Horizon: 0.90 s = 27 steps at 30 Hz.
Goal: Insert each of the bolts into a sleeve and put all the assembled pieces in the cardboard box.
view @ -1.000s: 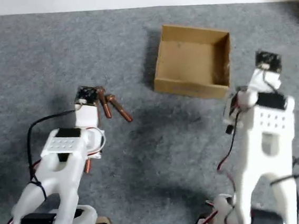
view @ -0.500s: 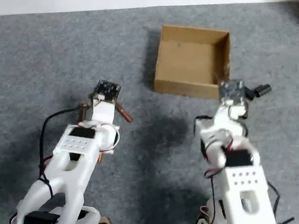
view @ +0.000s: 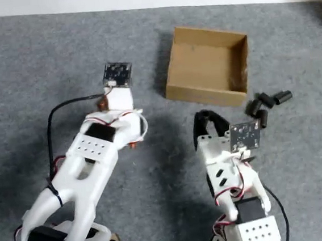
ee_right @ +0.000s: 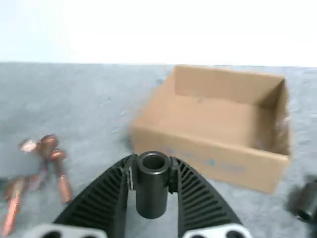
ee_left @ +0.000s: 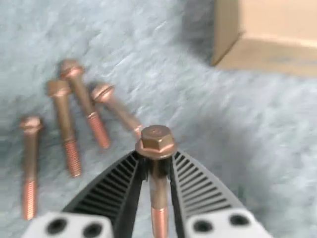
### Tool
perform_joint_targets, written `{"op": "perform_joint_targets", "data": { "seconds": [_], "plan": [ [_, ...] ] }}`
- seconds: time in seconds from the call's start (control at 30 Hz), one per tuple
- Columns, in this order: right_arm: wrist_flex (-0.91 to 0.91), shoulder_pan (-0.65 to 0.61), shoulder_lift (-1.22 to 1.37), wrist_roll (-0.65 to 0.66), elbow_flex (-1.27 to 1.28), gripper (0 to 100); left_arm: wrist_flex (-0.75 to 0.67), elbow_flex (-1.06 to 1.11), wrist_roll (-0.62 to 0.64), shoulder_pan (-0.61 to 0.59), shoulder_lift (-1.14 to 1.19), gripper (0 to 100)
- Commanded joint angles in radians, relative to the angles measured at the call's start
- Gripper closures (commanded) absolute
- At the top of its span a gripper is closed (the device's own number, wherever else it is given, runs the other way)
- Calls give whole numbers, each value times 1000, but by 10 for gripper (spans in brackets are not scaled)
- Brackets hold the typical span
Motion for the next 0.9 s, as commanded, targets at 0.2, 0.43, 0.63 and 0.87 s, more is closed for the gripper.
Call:
{"op": "perform_joint_targets", "data": {
  "seconds": [0.2, 0.43, 0.63, 0.87],
  "plan": [
    [130, -79, -50, 8, 157, 994, -144, -71, 29, 68, -54, 993],
    [134, -77, -61, 6, 157, 994, -288, -59, 28, 74, -54, 993],
    [-4, -107, -61, 11, 157, 994, -295, -68, 29, 67, -58, 993],
    [4, -214, -61, 14, 157, 994, -328, -97, 31, 76, -220, 993]
  ]
}}
